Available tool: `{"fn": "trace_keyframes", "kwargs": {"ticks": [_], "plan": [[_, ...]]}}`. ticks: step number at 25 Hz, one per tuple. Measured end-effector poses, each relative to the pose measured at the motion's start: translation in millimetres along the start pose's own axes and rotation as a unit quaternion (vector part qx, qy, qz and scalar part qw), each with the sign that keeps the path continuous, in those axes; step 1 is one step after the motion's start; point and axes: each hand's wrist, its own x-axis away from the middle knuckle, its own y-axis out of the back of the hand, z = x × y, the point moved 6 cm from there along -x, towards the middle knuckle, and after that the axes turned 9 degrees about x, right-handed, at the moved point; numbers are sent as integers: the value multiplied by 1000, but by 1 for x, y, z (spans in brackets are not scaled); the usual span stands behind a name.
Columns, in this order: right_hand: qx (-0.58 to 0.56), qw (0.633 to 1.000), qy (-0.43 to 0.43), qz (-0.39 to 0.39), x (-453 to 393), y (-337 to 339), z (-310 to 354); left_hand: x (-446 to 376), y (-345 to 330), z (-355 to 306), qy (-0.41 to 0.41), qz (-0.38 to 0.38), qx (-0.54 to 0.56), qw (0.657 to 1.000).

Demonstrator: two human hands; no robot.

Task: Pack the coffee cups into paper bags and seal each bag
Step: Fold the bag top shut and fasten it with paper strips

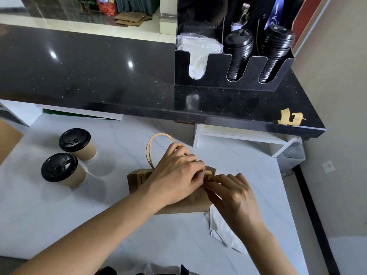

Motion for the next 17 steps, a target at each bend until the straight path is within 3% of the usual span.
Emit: {"fn": "trace_keyframes", "kwargs": {"ticks": [6,9,13,17], "plan": [[-47,998,-41,10,4,-4,-3,-10,-1,-13,-34,-12,-101,994],[-113,988,-102,23,9,-3,-8,-8,-2,-15,-34,-13,-107,994],[-224,935,-275,-1,15,-3,-28,-8,-3,-19,-18,-11,-114,993],[-289,897,-334,22,15,-16,-34,-7,-4,-23,0,1,-118,993]]}}
